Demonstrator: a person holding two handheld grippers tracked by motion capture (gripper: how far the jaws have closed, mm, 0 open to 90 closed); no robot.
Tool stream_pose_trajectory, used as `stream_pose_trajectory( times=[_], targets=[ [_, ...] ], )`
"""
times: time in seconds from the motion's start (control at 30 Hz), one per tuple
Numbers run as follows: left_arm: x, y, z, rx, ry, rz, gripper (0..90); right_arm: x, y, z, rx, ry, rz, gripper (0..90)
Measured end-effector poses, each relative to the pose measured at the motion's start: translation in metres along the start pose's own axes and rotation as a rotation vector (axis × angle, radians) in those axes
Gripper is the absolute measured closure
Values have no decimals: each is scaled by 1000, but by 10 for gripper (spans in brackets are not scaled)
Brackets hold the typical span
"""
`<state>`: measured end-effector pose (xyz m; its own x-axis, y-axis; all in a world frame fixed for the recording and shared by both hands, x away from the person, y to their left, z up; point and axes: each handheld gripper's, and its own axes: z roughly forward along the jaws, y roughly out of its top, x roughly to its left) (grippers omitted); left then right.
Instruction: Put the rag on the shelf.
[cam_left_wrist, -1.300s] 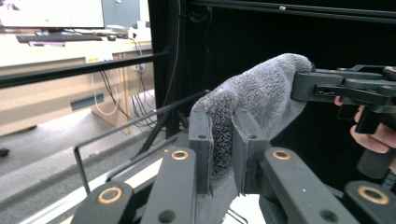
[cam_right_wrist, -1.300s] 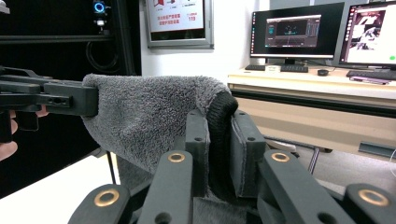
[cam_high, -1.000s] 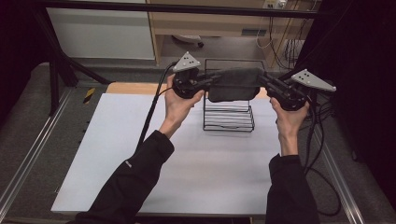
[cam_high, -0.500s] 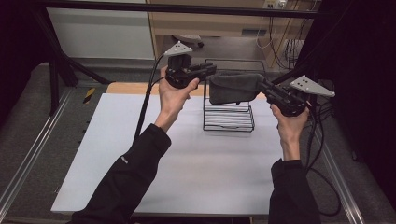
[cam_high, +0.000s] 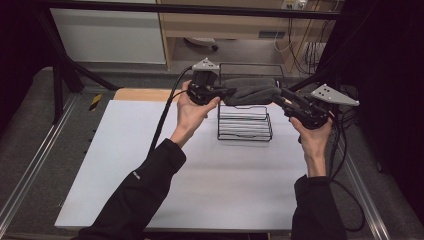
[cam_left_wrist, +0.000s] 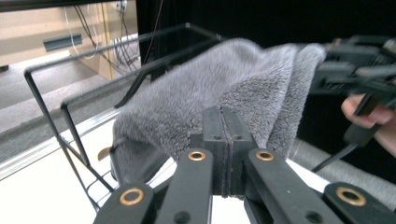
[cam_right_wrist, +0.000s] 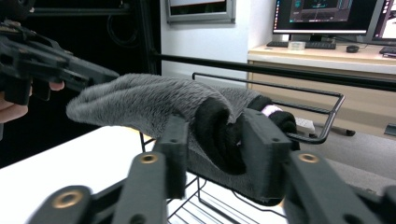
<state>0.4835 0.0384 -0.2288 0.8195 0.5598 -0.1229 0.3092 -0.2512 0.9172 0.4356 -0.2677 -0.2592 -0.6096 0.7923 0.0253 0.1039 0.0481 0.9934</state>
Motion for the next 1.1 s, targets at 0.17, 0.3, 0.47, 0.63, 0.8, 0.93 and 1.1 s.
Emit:
stream_pose_trajectory(
  times=[0.17, 0.3, 0.47, 0.63, 0.8, 0.93, 1.1],
  targets=[
    [2, -9, 5, 17, 5, 13, 894, 4, 5, -2, 13, -6, -12, 399],
    [2, -15, 10, 39, 21, 29, 894, 6, 7, -2, -4, 7, -5, 348],
    [2, -23, 17, 65, 34, 41, 894, 9, 9, 1, 10, 19, 1, 502],
    [5, -32, 23, 68, 44, 41, 894, 8, 0, 12, 93, 13, 28, 796],
    [8, -38, 28, 60, 49, 29, 893, 1, -15, 21, 145, -27, 69, 900],
    [11, -41, 31, 49, 50, 15, 893, -3, -24, 28, 174, -54, 73, 900],
    [11, -43, 28, 43, 41, 17, 877, -3, -27, 27, 158, -50, 77, 870]
  ],
)
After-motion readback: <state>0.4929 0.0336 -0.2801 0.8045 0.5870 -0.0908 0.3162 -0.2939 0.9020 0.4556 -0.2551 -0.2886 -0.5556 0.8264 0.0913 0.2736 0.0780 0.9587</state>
